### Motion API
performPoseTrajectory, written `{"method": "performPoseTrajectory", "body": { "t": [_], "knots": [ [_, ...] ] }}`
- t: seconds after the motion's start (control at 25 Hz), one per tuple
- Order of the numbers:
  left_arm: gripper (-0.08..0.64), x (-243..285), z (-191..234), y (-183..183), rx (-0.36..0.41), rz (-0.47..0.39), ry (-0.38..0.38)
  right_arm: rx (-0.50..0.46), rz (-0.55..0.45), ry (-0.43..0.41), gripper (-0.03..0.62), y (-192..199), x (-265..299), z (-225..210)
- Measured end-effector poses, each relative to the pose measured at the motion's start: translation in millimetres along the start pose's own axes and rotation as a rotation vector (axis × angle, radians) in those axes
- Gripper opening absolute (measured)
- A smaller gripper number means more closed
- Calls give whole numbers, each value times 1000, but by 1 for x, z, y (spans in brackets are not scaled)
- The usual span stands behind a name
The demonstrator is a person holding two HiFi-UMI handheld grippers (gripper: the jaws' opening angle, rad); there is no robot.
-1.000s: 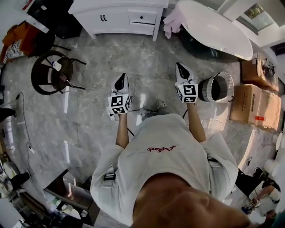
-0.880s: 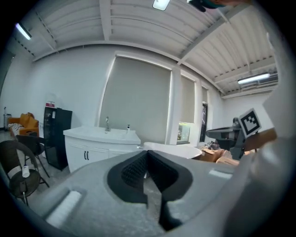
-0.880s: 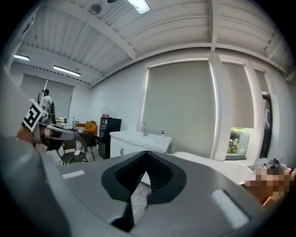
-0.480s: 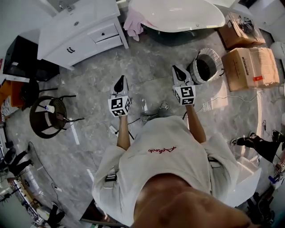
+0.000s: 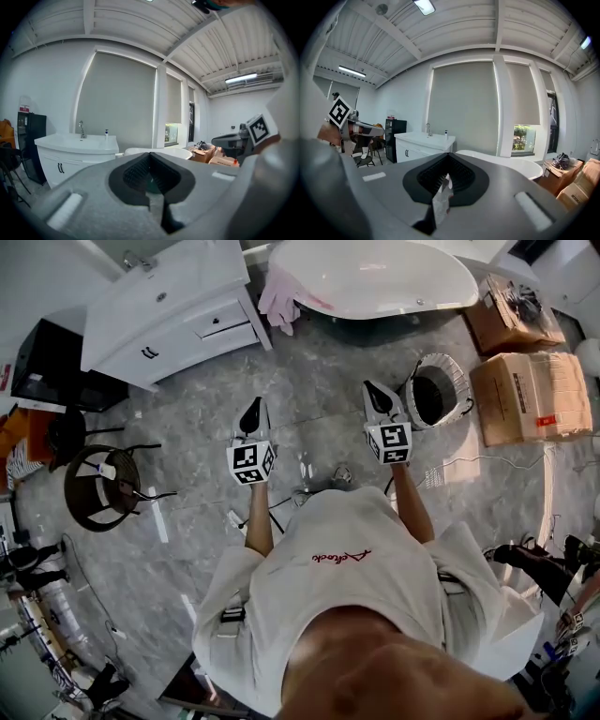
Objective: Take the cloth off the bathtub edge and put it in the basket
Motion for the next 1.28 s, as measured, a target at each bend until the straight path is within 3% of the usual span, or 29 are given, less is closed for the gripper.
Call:
{"method": "performPoseTrajectory", "body": {
  "t": [0.36, 0.84, 1.28],
  "knots": [
    [0, 37, -12, -9, 2, 2, -74, 5, -38, -74, 6, -7, 44, -42],
    [0, 86, -54, -15, 5, -9, -52, 26, -28, -85, 8, 8, 55, -94],
    [0, 96, -58, -23, -6, -18, -73, 38, -42, -101, 8, 8, 56, -104]
  ]
}}
Point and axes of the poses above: the fingertips, and each gripper's own axes: x forward along the fingers, z to its left, y out of its underside, the point moved 10 cm from there along -x, backward along the fingers, and after that the axes turned 2 degrees about -z, right-handed, at the moved point
